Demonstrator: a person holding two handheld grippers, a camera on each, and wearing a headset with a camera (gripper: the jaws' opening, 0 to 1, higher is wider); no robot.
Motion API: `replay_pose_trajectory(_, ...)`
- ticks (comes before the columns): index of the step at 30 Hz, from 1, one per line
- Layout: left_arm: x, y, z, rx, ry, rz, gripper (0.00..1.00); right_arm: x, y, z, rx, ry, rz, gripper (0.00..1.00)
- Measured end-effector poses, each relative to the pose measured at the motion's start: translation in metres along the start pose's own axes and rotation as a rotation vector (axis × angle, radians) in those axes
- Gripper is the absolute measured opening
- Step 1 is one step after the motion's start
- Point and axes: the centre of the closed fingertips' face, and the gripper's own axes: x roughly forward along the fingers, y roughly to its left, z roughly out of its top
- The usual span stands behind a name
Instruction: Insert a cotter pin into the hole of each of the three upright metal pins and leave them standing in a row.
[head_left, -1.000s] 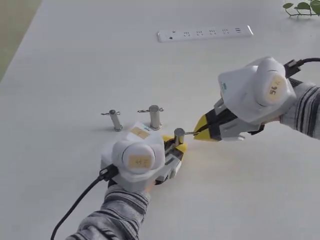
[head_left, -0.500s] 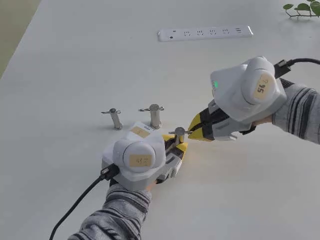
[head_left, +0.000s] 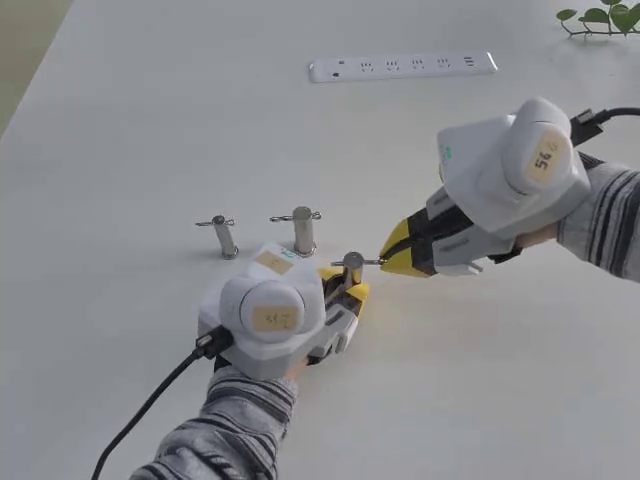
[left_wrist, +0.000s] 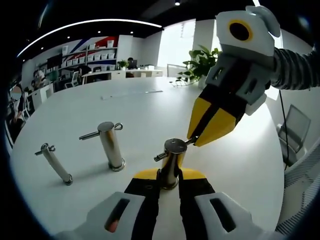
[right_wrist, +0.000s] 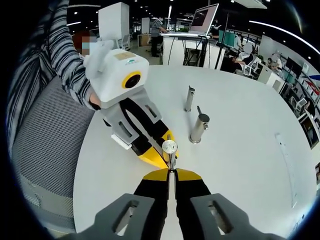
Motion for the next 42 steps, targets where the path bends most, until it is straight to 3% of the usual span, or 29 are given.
replay_pose_trajectory(37, 0.001, 0.000, 0.000, -0.016, 0.001, -0.008, 0.11, 0.011, 0.002, 0.015, 0.001, -0.013, 0.007, 0.00)
replay_pose_trajectory(42, 0.000, 0.000, -0.001, -0.044, 0.010, -0.010, 0.11, 0.012, 0.000, 0.015, 0.004, -0.012, 0.008, 0.00)
